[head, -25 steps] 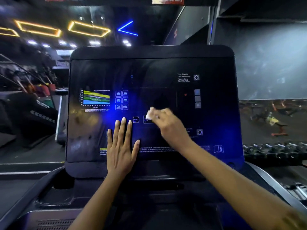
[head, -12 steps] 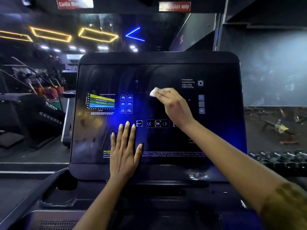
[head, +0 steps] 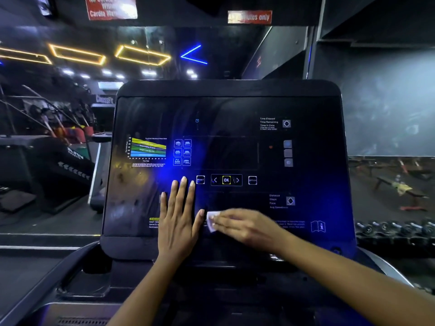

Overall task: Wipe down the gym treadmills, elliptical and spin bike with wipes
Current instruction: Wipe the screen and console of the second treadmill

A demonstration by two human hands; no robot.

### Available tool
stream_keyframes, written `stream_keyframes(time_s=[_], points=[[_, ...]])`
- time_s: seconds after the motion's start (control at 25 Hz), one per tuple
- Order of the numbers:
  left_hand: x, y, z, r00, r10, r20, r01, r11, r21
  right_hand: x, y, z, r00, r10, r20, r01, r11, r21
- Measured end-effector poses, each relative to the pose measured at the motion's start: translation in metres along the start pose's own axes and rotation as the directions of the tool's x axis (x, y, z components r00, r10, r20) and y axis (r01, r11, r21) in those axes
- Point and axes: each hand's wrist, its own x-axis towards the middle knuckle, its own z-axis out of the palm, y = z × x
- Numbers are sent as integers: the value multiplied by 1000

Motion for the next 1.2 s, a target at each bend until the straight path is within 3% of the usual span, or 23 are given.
stream_keyframes(time_s=[0.12, 0.24, 0.32, 0.44, 0.56, 0.68, 0.76, 0.88, 0.96, 1.0, 1.08, 1.2], points=[[0, 1, 1, 1000, -10, -3, 10, 1000, -10, 28, 67, -21, 982, 141, -129, -138, 990, 31], [-2, 0, 1, 1000, -13, 0, 13, 1000, -14, 67, 141, -41, 856, 461, -233, -480, 877, -27], [0, 1, 1, 1000, -7, -7, 7, 1000, -6, 79, 155, -39, 804, 549, -229, -575, 816, -62], [1, 0, 2, 1000, 4, -3, -4, 1000, -7, 72, 118, -21, 863, 470, -187, -494, 862, -112], [1, 0, 0, 1000, -2, -10, 1, 999, -45, 43, 58, -8, 948, 293, -122, -302, 951, -67], [26, 1, -3, 998, 55, -28, -56, 997, -54, 21, 38, -8, 985, 148, -93, -154, 987, -54], [58, 0, -3, 996, 74, -42, -75, 997, -27, 28, 57, -13, 961, 246, -122, -247, 969, 6], [85, -1, -1, 997, 68, -35, -67, 997, 34, 57, 117, -29, 784, 540, -307, -550, 833, 59], [86, 0, 1, 996, 77, -51, -74, 996, 57, 73, 156, -39, 675, 647, -355, -668, 740, 76], [85, 0, 2, 994, 84, -64, -81, 995, 58, 79, 168, -41, 654, 675, -341, -699, 712, 68], [84, 0, 2, 992, 93, -83, -88, 994, 62, 91, 173, -34, 681, 659, -319, -689, 724, 26], [86, -1, 2, 992, 91, -85, -86, 994, 68, 101, 138, -8, 812, 523, -258, -550, 834, -39]])
